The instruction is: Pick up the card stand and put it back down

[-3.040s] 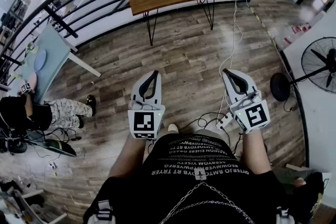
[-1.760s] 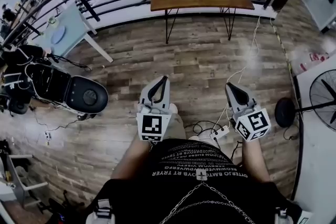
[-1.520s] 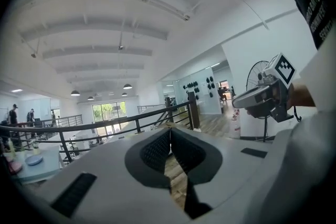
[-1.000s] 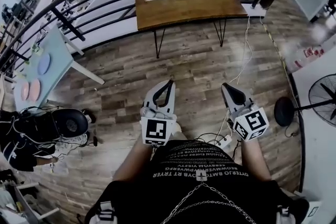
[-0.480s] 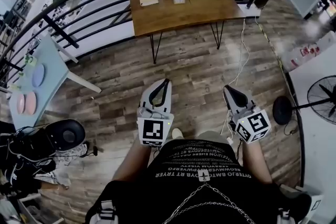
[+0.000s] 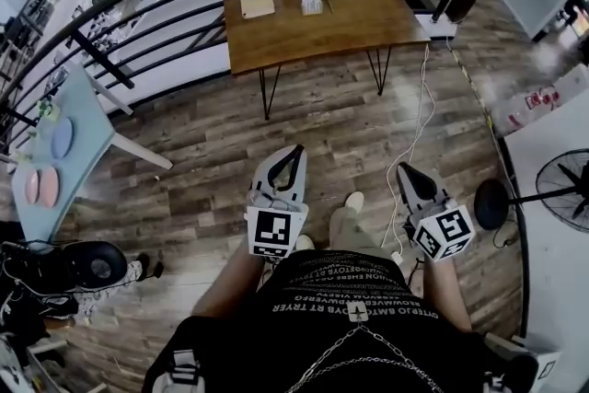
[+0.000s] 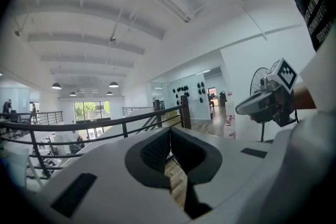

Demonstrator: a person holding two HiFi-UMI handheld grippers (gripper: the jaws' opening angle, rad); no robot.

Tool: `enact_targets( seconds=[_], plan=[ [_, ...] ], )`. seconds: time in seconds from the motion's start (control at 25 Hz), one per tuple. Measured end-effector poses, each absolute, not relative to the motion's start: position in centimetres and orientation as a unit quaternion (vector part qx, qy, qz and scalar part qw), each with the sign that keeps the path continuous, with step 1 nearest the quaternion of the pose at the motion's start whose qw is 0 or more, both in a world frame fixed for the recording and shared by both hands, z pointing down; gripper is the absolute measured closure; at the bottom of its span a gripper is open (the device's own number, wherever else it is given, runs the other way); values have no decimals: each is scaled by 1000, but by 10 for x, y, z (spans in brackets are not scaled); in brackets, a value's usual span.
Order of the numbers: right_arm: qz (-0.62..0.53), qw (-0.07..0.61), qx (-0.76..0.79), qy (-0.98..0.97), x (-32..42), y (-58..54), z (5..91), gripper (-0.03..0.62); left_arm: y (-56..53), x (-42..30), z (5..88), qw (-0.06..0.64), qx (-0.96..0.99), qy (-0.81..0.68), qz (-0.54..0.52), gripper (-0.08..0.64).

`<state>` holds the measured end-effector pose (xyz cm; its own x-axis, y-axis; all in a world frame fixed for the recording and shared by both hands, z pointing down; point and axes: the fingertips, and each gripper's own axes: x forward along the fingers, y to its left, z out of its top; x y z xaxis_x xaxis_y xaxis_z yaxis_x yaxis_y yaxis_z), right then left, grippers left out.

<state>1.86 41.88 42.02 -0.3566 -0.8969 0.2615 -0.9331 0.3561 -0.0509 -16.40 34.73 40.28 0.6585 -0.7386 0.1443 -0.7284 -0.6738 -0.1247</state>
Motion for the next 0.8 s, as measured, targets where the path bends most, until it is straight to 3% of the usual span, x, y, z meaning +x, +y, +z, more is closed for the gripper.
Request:
enact_targets(
  seconds=[0.8],
  plan=[
    [52,113,479,-869,72,239,415,577,214,-102,402,16,-881,461,-104,532]
  ],
)
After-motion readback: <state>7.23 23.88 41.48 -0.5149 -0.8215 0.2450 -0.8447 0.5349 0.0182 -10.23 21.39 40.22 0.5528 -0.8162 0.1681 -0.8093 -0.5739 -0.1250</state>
